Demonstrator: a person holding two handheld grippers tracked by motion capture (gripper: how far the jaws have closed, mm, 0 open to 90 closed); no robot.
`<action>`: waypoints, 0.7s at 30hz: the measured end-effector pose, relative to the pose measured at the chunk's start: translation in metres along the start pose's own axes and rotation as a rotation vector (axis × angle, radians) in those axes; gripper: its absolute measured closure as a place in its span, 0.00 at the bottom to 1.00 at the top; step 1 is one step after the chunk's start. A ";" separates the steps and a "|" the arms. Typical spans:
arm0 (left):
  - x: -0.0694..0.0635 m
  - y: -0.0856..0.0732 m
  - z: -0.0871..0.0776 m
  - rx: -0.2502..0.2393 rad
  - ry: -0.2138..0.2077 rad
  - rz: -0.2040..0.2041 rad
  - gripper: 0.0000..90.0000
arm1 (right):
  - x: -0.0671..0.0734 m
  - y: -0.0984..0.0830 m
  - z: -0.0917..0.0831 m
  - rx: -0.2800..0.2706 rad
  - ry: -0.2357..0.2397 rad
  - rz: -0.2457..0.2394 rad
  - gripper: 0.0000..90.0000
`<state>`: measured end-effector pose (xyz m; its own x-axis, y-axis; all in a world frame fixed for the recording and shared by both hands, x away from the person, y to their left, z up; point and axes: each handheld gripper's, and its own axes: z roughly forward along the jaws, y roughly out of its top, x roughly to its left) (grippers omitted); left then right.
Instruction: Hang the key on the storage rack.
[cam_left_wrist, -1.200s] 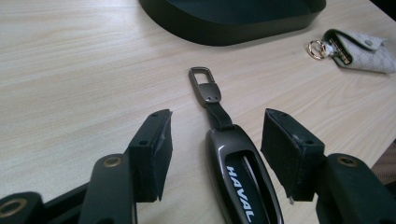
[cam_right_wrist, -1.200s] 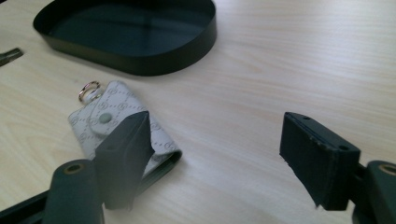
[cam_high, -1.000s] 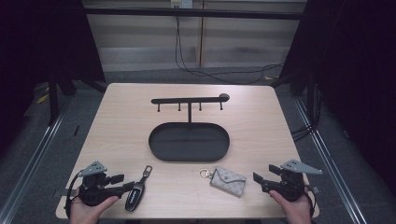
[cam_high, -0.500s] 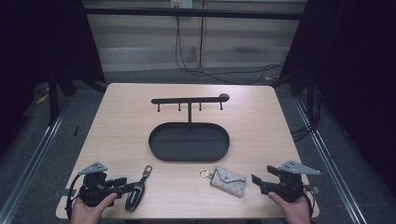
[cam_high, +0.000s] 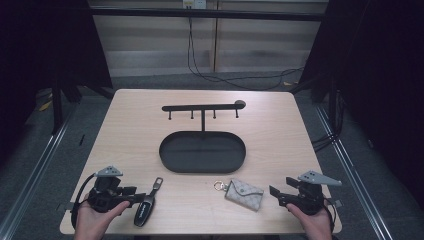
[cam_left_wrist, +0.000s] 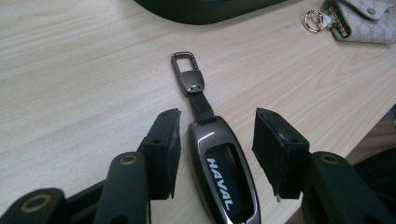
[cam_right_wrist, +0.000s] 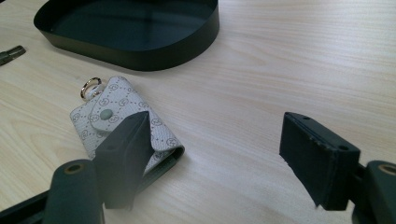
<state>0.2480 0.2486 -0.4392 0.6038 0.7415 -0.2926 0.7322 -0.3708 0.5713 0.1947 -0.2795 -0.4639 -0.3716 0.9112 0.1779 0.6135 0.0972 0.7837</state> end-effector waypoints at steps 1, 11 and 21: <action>-0.001 0.002 0.001 0.012 0.010 0.007 0.58 | 0.000 0.000 0.000 -0.002 0.002 0.003 0.25; -0.004 0.020 0.004 0.042 -0.026 0.030 0.59 | -0.001 0.000 -0.001 -0.009 0.010 0.009 0.21; -0.006 0.044 0.011 0.140 0.007 0.048 0.49 | -0.001 0.000 0.001 -0.003 0.005 0.013 0.21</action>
<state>0.2801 0.2213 -0.4211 0.6377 0.7243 -0.2620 0.7393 -0.4801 0.4722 0.1956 -0.2796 -0.4644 -0.3671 0.9104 0.1906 0.6164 0.0846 0.7829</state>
